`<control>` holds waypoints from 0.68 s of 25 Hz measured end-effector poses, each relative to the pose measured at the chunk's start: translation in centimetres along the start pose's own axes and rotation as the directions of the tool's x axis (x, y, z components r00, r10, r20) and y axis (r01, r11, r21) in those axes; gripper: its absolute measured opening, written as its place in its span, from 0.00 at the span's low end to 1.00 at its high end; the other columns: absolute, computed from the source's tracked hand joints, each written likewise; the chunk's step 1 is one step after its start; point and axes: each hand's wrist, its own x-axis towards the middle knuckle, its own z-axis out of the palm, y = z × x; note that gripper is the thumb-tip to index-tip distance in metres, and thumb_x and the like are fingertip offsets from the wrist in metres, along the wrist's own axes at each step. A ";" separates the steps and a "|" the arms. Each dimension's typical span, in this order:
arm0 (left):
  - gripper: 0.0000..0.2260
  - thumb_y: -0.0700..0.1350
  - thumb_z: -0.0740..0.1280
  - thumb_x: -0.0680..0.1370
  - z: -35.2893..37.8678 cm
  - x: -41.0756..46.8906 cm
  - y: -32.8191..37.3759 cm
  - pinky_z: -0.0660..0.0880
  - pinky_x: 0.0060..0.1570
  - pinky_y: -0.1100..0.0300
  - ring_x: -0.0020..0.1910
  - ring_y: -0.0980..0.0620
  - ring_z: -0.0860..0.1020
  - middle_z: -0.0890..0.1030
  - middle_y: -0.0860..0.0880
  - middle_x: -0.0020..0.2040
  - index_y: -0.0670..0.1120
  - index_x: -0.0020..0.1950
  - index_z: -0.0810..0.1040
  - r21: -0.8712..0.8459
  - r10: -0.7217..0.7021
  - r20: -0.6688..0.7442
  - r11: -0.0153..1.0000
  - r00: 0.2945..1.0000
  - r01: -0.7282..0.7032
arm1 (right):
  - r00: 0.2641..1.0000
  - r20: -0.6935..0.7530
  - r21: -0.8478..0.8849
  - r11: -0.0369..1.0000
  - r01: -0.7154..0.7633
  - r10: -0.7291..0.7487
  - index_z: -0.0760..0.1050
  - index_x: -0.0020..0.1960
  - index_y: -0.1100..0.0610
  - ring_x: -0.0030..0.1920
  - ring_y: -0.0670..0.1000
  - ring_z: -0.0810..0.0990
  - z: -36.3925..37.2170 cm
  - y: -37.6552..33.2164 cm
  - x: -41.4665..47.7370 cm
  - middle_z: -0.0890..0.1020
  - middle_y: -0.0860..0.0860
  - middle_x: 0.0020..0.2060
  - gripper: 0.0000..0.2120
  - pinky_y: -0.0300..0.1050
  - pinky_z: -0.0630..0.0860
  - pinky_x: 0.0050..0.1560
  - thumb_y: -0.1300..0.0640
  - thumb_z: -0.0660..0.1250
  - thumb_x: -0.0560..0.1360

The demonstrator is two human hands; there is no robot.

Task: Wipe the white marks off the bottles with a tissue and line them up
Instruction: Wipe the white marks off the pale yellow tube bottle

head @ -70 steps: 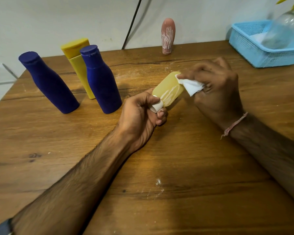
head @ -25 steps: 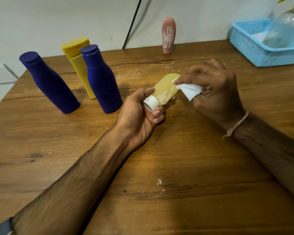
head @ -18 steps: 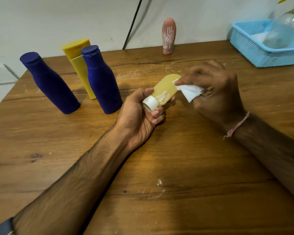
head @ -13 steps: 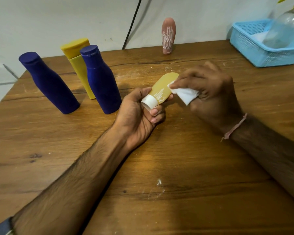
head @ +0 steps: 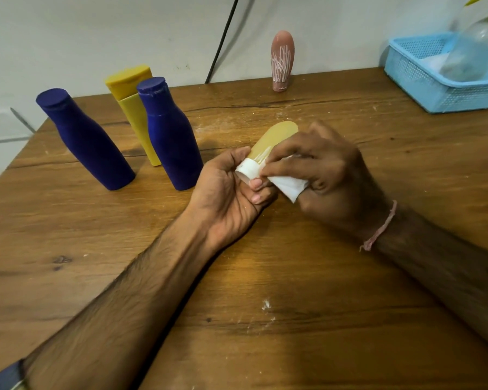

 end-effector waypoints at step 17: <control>0.11 0.44 0.53 0.84 0.0 0.1 -0.3 0.63 0.31 0.62 0.32 0.55 0.67 0.73 0.45 0.46 0.40 0.61 0.68 0.073 -0.014 0.067 0.997 0.998 0.010 | 0.988 -0.046 -0.040 0.988 -0.151 0.149 0.85 0.56 0.58 0.49 0.58 0.78 -0.5 0.8 0.1 0.85 0.55 0.52 0.11 0.47 0.71 0.43 0.63 0.72 0.74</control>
